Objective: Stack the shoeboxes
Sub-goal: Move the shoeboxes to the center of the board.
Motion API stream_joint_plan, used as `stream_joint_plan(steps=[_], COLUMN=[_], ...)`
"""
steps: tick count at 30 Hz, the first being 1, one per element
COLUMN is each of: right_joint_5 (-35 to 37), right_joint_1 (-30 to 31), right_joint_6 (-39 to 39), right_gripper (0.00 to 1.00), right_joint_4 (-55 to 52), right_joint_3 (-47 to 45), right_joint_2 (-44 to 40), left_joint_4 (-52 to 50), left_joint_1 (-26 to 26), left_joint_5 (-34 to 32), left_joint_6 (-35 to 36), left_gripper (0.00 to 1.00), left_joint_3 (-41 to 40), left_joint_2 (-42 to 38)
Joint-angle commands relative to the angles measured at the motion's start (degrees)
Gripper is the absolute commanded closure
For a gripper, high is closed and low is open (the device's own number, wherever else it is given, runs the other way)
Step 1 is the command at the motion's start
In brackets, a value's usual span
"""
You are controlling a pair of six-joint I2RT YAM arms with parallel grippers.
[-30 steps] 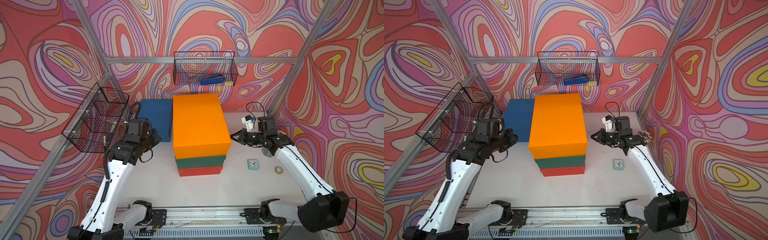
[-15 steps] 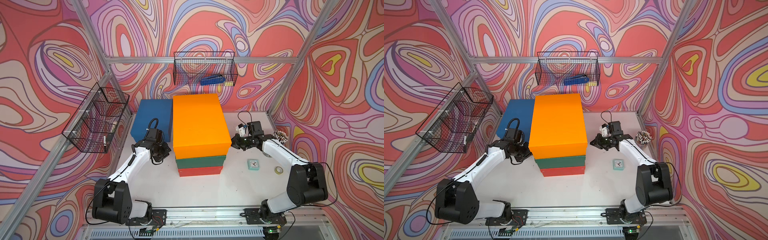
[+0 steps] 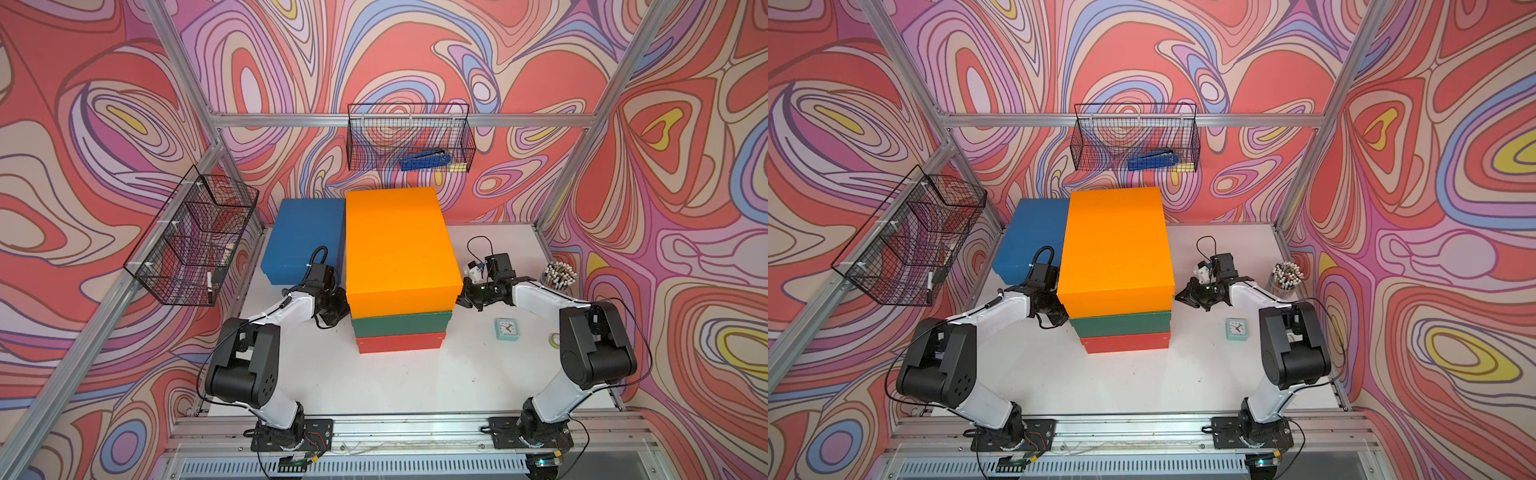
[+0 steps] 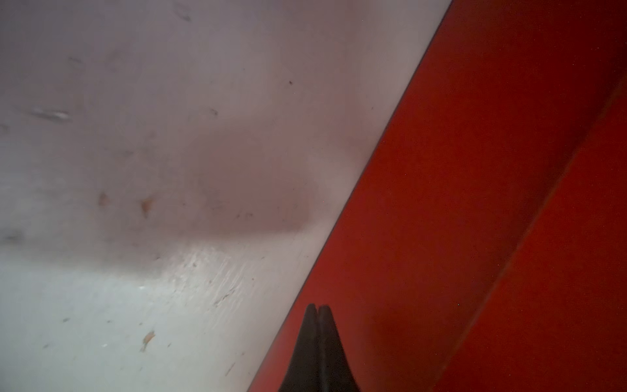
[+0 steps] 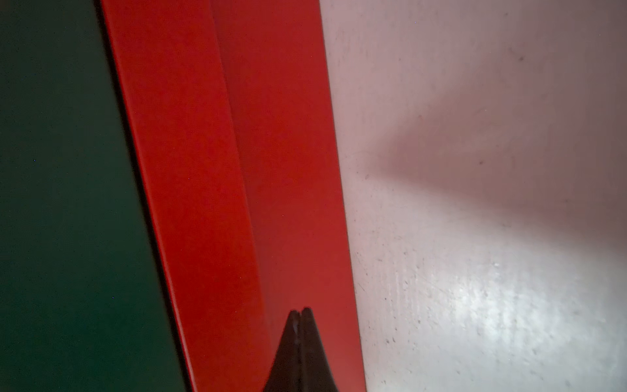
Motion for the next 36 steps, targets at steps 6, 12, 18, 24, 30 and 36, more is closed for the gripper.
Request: stream_joint_plan(steps=[6,12,18,24,30,36], right_joint_5=[-2.3,-3.0,-3.5,-2.8,-1.5,-1.2], right_joint_1=[-0.1,-0.5,-2.8,-7.4,-11.5,-12.1], right_joint_6=[2.3,3.0,3.4,2.1,1.7,1.7], right_gripper=[1.00,1.00,1.00,1.00,1.00,1.00], right_joint_4=[6.0,7.0,7.0,4.8,3.9,3.4], right_joint_3=[-1.0,-1.0,-1.6,-1.8,-1.4,-1.3], right_joint_2=[2.6,3.4,3.0,1.1,0.1,0.3], left_joint_4=[5.8,6.8,7.8,7.0,6.8,6.9], left_joint_1=[-2.9,-4.1,-5.0,-8.0,-11.0,-11.7], left_joint_5=[0.7,1.1,1.0,1.0,1.8,2.2], left_joint_6=[-2.5,-3.0,-3.4,-3.8,-5.3,-6.0], left_gripper=[1.00,1.00,1.00,1.00,1.00,1.00], left_joint_3=[4.1,7.6,11.2,19.7,27.5,30.8], left_joint_2=[6.3,10.3,14.0,19.6,24.9,26.5])
